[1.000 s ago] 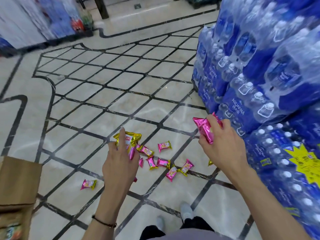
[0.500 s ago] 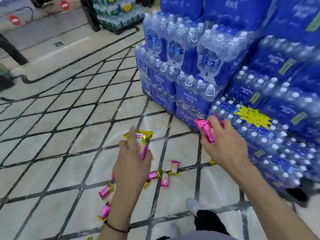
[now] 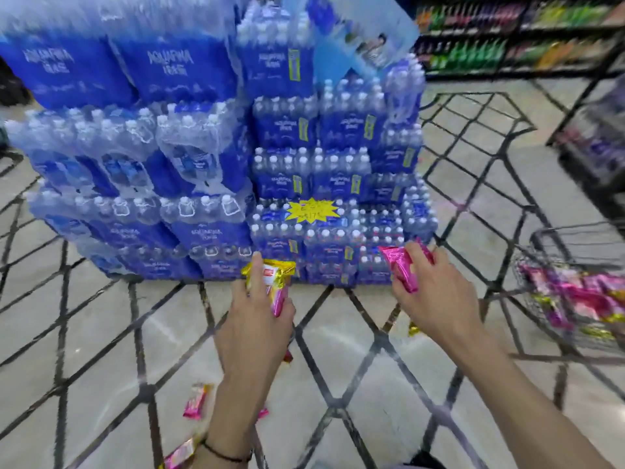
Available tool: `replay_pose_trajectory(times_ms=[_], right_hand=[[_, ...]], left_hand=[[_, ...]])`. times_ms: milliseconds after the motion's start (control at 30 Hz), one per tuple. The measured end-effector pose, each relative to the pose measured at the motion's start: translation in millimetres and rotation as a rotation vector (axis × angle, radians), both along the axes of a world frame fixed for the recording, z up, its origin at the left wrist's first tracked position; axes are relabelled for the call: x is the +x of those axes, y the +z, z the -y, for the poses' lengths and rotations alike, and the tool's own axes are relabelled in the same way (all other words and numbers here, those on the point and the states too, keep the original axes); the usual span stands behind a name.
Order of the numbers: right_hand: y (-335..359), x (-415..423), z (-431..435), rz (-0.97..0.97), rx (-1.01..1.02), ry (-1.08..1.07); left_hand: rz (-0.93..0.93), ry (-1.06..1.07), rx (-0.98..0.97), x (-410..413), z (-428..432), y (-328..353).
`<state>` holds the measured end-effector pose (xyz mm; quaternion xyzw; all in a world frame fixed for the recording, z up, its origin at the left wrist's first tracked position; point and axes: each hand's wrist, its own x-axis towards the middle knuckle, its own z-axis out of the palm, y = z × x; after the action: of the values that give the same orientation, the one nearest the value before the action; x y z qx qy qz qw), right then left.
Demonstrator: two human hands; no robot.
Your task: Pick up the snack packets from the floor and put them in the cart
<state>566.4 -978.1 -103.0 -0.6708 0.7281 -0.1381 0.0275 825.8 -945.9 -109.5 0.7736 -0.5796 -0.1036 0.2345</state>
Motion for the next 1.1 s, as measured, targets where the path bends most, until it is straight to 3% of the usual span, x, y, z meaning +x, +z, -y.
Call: replay_pose_trajectory(times_ms=[467, 833, 1100], right_hand=[[-0.6, -264.9, -124.9, -0.014, 0.001, -0.507], [-14.4, -444.9, -201.5, 0.044, 0.053, -0.678], [-34.2, -533.7, -179.7, 0.149, 0.065, -0.725]], left_hand=[[0.013, -0.512, 0.017, -285.1, 1.3, 13.9], [0.013, -0.721, 0.087, -499.8, -43.1, -1.0], [-0.007, -0.817, 0.136, -604.3, -4.2, -21.1]])
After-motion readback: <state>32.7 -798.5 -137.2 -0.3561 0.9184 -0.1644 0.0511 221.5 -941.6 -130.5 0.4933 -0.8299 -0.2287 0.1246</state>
